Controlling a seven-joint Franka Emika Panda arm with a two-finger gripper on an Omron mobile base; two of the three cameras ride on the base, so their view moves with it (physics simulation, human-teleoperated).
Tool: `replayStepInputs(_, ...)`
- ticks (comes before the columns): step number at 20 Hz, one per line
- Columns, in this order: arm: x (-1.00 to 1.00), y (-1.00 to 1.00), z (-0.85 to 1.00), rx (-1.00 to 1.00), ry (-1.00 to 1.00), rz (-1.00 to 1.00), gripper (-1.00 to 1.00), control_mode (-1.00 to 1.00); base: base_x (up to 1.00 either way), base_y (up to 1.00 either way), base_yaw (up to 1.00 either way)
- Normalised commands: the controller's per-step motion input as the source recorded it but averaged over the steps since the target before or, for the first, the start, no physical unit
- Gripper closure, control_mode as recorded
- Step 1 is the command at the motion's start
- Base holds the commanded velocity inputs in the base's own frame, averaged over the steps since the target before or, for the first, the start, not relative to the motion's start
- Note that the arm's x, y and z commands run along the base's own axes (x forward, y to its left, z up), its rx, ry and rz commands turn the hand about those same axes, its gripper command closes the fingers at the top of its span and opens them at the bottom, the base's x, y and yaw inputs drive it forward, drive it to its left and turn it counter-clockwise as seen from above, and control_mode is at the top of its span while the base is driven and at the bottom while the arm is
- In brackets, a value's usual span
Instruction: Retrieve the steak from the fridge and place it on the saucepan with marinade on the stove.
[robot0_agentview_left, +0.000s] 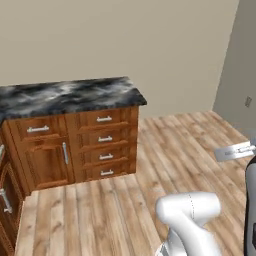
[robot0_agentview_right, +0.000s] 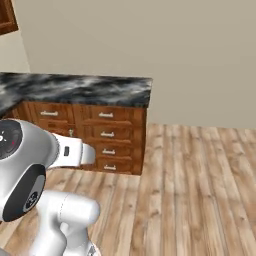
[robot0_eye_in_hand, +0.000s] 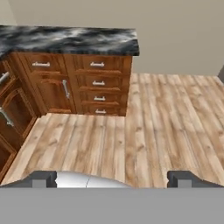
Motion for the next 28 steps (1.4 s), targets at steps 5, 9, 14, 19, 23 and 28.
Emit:
replayStepInputs(5,0.00,0.00,0.00,0.00,0.00,0.00,-1.00,1.00,-0.36,-0.14,-0.55)
replayStepInputs(9,0.00,0.00,0.00,0.00,0.00,0.00,-1.00,1.00,-0.23,-0.13,-0.54)
replayStepInputs(14,0.00,0.00,0.00,0.00,0.00,0.00,-1.00,1.00,-0.14,-0.16,-0.54)
replayStepInputs(19,0.00,0.00,0.00,0.00,0.00,0.00,-1.00,1.00,-0.03,-0.42,-0.50)
replayStepInputs(23,0.00,0.00,0.00,0.00,0.00,0.00,-1.00,1.00,0.00,-0.75,-0.40)
replayStepInputs(28,0.00,0.00,0.00,0.00,0.00,0.00,-1.00,1.00,0.00,-0.79,-0.35)
